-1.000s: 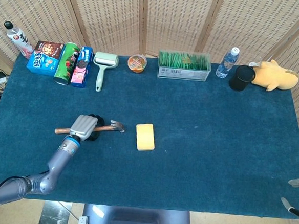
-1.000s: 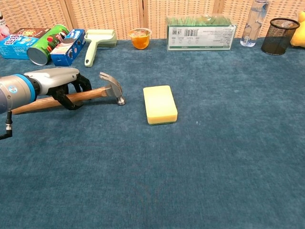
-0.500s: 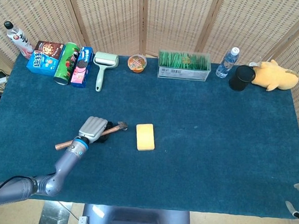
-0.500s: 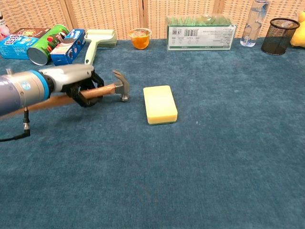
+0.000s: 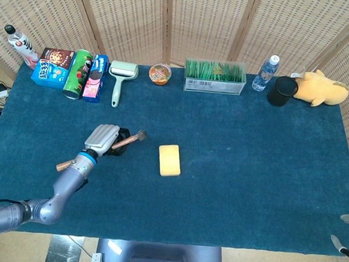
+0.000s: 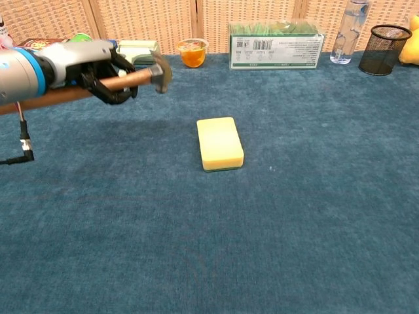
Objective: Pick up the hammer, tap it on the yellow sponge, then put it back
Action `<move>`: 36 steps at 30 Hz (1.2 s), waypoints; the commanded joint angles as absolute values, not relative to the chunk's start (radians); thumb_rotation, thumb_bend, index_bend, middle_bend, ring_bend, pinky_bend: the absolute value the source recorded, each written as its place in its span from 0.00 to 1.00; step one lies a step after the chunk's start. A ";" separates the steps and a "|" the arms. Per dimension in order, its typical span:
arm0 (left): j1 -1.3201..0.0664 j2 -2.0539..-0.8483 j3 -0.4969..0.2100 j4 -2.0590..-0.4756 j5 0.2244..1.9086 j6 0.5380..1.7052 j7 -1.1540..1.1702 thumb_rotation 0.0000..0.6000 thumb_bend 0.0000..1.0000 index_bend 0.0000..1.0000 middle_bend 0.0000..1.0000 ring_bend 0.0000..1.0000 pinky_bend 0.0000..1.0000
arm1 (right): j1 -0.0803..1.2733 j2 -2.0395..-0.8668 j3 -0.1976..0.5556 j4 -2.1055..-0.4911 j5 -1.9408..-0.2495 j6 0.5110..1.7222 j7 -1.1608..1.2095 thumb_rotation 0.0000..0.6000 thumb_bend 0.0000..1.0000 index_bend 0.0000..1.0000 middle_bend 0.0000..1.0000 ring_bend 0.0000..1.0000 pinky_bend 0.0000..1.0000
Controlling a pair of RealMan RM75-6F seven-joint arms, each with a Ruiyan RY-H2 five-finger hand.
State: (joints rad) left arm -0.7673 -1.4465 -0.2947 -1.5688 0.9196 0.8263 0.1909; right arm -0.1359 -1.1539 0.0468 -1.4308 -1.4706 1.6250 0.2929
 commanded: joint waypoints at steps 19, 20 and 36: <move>-0.749 -1.335 -0.297 -1.673 1.274 0.700 -0.369 1.00 0.34 0.78 0.96 0.86 0.84 | -0.153 -1.155 0.054 -1.445 -1.468 1.645 0.279 1.00 0.21 0.40 0.45 0.41 0.32; -0.757 -1.339 -0.293 -1.666 1.279 0.693 -0.375 1.00 0.34 0.78 0.96 0.86 0.84 | -0.154 -1.154 0.055 -1.445 -1.466 1.645 0.280 1.00 0.21 0.40 0.45 0.41 0.32; -0.881 -1.403 -0.258 -1.540 1.207 0.513 -0.426 1.00 0.34 0.78 0.96 0.86 0.84 | -0.161 -1.155 0.068 -1.432 -1.441 1.634 0.296 1.00 0.21 0.40 0.45 0.41 0.32</move>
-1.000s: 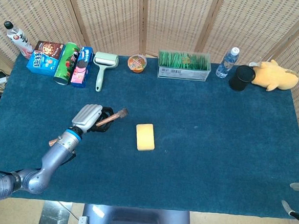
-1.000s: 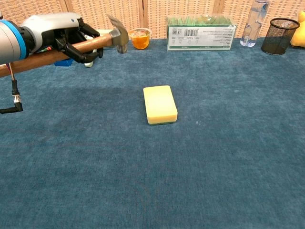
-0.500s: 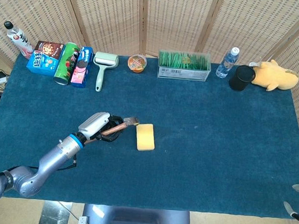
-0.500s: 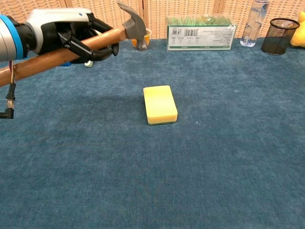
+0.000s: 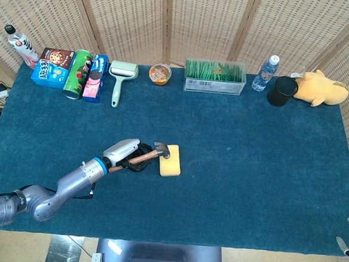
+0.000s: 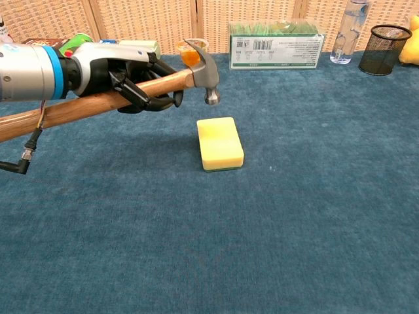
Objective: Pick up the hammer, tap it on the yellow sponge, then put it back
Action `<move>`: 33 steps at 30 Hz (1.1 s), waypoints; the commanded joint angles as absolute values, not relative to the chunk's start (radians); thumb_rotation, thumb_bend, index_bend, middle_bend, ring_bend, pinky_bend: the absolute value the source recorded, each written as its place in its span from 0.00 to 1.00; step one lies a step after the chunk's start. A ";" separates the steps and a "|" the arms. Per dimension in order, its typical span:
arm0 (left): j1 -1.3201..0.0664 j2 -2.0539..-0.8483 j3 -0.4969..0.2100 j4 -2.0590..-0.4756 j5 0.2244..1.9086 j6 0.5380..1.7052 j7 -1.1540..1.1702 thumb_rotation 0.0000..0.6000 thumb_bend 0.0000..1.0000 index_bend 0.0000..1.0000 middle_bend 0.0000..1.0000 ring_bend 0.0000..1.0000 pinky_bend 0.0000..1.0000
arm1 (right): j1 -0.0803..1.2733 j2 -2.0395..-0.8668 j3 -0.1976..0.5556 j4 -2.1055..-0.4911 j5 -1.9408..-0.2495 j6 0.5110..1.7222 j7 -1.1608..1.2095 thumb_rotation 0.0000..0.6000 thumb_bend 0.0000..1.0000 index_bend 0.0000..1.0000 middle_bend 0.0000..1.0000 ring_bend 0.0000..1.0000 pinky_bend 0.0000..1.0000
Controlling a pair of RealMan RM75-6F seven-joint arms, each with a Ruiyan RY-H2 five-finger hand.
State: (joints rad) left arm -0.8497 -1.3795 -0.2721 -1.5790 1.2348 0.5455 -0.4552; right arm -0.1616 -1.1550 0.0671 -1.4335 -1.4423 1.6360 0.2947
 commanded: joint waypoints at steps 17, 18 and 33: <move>-1.136 -1.481 -0.104 -1.436 0.756 0.442 -0.117 1.00 0.34 0.78 0.96 0.86 0.84 | -0.170 -1.161 0.073 -1.417 -1.438 1.634 0.314 1.00 0.21 0.40 0.45 0.41 0.32; -1.131 -1.473 -0.111 -1.456 0.756 0.457 -0.119 1.00 0.34 0.78 0.96 0.87 0.84 | -0.171 -1.161 0.073 -1.417 -1.438 1.635 0.314 1.00 0.21 0.40 0.45 0.41 0.32; -0.984 -1.334 -0.213 -1.645 1.004 0.628 -0.197 1.00 0.34 0.78 0.96 0.86 0.84 | -0.176 -1.162 0.073 -1.419 -1.451 1.647 0.315 1.00 0.21 0.40 0.45 0.41 0.32</move>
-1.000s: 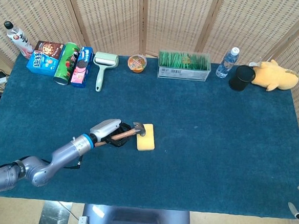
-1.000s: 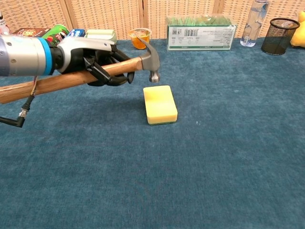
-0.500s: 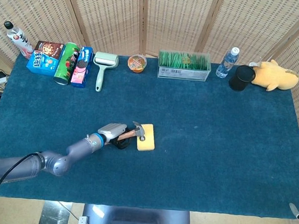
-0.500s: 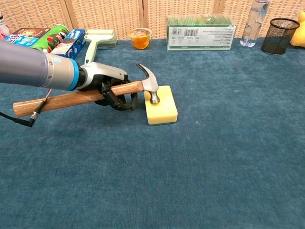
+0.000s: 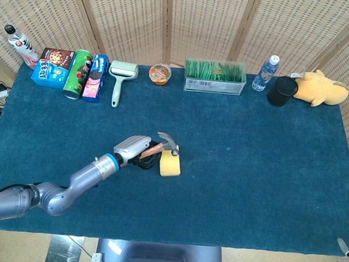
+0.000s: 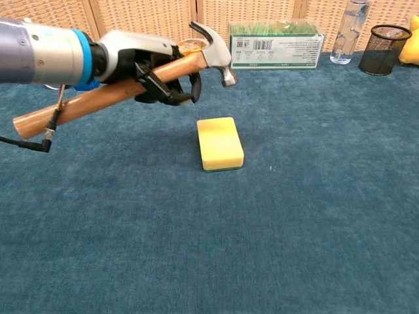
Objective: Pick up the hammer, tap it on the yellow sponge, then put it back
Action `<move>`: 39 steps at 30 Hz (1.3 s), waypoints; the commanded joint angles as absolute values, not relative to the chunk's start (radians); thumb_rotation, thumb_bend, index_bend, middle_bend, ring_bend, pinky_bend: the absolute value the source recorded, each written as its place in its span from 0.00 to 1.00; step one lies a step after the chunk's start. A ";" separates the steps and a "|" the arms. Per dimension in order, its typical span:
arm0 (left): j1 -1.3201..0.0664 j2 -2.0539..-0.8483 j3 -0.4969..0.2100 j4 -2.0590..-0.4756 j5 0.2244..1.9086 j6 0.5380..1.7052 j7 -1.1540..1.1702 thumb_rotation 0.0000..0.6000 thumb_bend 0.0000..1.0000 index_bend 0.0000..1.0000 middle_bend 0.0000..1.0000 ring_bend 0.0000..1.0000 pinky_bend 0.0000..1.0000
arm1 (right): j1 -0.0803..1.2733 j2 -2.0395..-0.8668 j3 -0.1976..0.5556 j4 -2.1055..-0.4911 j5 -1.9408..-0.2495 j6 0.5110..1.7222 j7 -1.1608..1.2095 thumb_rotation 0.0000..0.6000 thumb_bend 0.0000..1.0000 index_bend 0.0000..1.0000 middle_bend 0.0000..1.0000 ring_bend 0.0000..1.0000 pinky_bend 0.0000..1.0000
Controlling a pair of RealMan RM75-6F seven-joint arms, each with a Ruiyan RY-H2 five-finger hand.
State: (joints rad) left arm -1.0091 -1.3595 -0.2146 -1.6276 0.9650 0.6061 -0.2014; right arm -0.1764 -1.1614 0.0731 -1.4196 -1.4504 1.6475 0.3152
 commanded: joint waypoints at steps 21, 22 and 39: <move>-1.033 -1.548 -0.049 -1.458 0.915 0.721 0.280 1.00 0.34 0.78 0.96 0.86 0.84 | -0.180 -1.162 0.076 -1.409 -1.446 1.644 0.327 1.00 0.21 0.40 0.45 0.42 0.32; -1.037 -1.562 -0.045 -1.444 0.900 0.719 0.298 1.00 0.34 0.78 0.96 0.86 0.84 | -0.181 -1.162 0.076 -1.408 -1.446 1.645 0.329 1.00 0.21 0.40 0.45 0.41 0.32; -0.961 -1.517 -0.123 -1.551 1.046 0.943 0.242 1.00 0.33 0.78 0.96 0.86 0.84 | -0.187 -1.164 0.075 -1.405 -1.455 1.653 0.337 1.00 0.21 0.40 0.45 0.42 0.32</move>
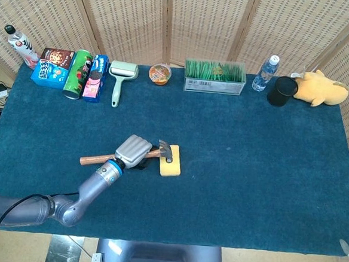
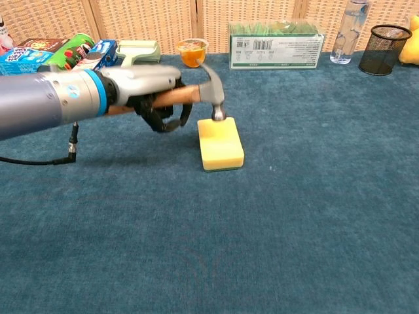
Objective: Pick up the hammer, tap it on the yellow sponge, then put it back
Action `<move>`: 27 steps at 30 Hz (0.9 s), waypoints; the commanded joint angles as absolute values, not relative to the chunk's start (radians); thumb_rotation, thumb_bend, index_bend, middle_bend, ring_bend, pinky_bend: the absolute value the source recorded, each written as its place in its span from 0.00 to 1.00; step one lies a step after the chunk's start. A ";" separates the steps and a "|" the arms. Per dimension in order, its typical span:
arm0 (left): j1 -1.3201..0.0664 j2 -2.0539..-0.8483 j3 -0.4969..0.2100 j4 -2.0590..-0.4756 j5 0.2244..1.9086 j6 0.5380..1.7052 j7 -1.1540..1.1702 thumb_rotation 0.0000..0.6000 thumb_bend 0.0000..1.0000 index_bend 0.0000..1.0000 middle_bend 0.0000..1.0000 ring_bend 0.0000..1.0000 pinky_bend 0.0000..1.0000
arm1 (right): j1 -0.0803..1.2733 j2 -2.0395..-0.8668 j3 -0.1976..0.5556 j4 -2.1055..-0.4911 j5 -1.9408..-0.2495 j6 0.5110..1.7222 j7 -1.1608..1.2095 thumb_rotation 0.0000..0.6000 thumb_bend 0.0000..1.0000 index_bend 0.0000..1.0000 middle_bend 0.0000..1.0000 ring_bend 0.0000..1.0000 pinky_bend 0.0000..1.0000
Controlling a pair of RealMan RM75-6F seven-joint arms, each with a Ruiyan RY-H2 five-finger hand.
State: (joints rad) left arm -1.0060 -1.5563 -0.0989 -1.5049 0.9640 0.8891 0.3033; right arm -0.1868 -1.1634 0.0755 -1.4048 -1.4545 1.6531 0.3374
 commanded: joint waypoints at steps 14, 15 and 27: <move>-0.850 -1.360 -0.065 -1.603 1.210 0.972 0.146 1.00 0.33 0.78 0.96 0.86 0.83 | -0.182 -1.162 0.072 -1.422 -1.470 1.657 0.313 1.00 0.21 0.40 0.45 0.42 0.32; -0.843 -1.357 -0.059 -1.596 1.218 0.975 0.147 1.00 0.33 0.78 0.96 0.86 0.83 | -0.181 -1.162 0.072 -1.423 -1.471 1.656 0.312 1.00 0.21 0.40 0.45 0.42 0.32; -0.780 -1.345 -0.012 -1.505 1.279 0.987 0.168 1.00 0.33 0.78 0.96 0.87 0.82 | -0.173 -1.164 0.069 -1.426 -1.475 1.643 0.303 1.00 0.21 0.40 0.45 0.42 0.32</move>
